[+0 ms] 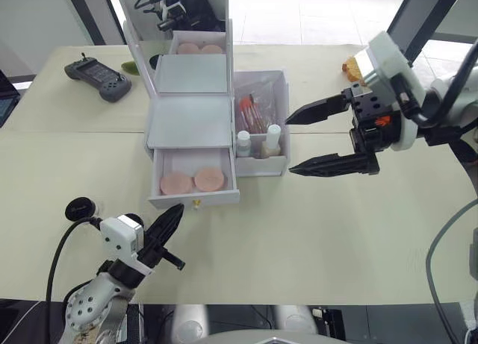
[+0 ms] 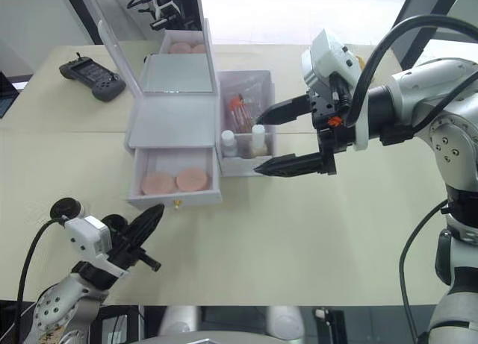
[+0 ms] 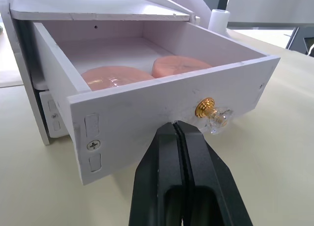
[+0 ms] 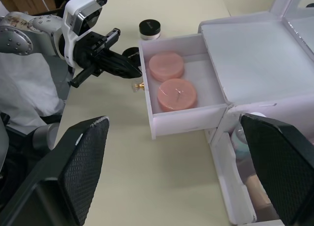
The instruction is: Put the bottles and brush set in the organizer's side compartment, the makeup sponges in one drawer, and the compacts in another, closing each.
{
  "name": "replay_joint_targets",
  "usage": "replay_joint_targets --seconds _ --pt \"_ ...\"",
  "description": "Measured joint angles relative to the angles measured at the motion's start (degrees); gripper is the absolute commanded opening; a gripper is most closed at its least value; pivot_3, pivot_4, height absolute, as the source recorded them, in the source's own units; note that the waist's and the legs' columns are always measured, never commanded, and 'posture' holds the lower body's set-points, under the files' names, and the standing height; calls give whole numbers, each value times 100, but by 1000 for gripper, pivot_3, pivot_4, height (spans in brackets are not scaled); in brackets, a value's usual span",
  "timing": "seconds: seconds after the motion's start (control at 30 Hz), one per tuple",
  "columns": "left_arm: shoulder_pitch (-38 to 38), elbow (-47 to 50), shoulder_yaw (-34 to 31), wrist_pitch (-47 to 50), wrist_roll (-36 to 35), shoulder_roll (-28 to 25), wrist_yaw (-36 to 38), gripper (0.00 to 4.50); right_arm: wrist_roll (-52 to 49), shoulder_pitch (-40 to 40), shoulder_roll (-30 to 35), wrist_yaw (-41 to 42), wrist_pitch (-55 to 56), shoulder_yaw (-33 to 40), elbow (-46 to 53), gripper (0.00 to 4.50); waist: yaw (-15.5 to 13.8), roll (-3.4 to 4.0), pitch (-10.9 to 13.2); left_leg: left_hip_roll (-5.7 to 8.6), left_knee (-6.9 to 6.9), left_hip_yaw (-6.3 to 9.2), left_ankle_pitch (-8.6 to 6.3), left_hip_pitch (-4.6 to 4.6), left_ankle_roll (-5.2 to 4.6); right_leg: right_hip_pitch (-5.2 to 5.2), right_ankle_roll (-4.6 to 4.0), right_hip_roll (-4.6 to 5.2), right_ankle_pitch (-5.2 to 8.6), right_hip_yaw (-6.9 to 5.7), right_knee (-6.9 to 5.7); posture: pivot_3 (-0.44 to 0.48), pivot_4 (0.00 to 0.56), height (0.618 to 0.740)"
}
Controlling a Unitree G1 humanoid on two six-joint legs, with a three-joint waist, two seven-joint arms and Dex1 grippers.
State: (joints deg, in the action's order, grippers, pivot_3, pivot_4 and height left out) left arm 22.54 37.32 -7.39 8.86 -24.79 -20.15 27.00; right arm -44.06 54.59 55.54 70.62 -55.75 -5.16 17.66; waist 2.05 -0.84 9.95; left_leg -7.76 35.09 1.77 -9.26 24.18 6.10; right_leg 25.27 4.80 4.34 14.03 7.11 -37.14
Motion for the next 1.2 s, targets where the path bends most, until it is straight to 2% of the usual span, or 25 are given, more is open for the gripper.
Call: replay_joint_targets --seconds 0.07,0.2,0.37,0.53,0.87,1.2 --pt "-506 -4 -20 192 -20 -17 -160 26 -2 15 -8 -11 -10 -2 -1 4500 -29 -21 -4 -4 2 9 1 2 1 -6 6 -6 -7 -4 2 0 150 705" --pt "-799 30 -43 564 -136 -108 -292 26 -2 24 14 -42 -24 2 -2 4500 6 -25 -5 -3 4 5 1 1 2 -7 23 -3 -17 -1 4 0 150 705" --pt "-1201 0 -38 772 -138 -174 -338 26 -3 13 58 -82 -91 44 1 4500 1 -27 -5 -3 11 6 3 0 6 -10 2 -4 -7 -1 3 0 150 705" --pt "-1308 -70 -5 763 -107 -176 -299 26 -3 -43 87 -121 -128 173 26 4500 4 -27 -5 -3 11 6 3 -1 6 -10 3 -4 -8 -2 2 0 150 705" --pt "-1032 -424 -125 626 -95 -339 63 26 -23 -153 101 -330 -213 205 203 4500 13 -28 -5 -3 11 6 3 0 6 -8 1 -3 -7 -1 4 0 150 705" --pt "-2022 -1339 96 372 436 -236 77 26 -319 -169 71 -593 -455 337 437 4500 -40 -36 -6 -3 9 6 3 0 6 -9 5 -5 -12 -1 4 0 150 705"
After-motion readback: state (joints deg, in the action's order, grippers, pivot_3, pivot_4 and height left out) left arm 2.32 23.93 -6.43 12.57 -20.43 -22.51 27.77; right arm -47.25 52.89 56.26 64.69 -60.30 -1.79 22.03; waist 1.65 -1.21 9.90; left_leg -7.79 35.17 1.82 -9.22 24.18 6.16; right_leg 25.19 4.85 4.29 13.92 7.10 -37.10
